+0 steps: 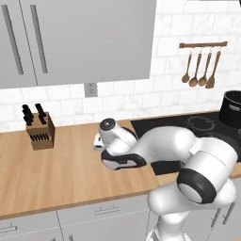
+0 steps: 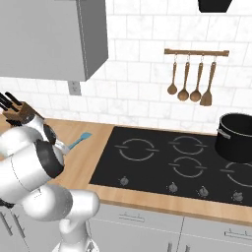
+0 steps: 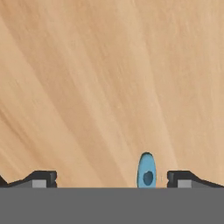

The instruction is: Put the squash and corn in the pot. Retrieve the spatula and lightly stir the vegetables in the pot.

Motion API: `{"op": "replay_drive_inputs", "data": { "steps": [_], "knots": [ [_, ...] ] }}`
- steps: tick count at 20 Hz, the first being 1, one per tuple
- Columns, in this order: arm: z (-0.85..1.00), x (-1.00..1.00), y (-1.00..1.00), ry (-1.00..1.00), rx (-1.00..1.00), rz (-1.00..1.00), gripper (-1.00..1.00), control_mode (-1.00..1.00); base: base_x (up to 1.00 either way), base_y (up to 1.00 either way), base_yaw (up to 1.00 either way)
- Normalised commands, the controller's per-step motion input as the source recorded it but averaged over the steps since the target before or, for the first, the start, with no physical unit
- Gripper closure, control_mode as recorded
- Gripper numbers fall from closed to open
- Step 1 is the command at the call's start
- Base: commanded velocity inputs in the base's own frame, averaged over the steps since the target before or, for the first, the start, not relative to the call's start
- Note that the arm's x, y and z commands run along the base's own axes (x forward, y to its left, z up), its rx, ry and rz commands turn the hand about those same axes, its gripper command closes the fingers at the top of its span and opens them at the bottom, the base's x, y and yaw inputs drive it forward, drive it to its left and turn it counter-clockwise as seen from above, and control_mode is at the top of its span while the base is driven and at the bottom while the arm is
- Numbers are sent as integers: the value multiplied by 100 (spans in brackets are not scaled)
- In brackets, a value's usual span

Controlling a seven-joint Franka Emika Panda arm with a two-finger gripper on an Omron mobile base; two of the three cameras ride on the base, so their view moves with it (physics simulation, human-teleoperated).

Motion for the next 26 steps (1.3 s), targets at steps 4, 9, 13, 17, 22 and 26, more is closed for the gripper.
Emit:
{"op": "replay_drive_inputs", "data": {
  "steps": [4, 9, 13, 17, 22, 26],
  "knots": [
    [-19, 37, 17, 0, 0, 0, -100, -100, 0, 0, 0],
    [-29, 27, 0, 0, 0, 0, -100, -100, 0, 0, 0],
    [-32, 24, 0, 0, 0, 0, -100, -100, 0, 0, 0],
    [-38, 6, 0, 0, 0, 0, -100, -100, 0, 0, 0],
    [-43, 7, 0, 0, 0, 0, -100, -100, 0, 0, 0],
    [-24, 31, 0, 0, 0, 0, -100, -100, 0, 0, 0]
  ]
}}
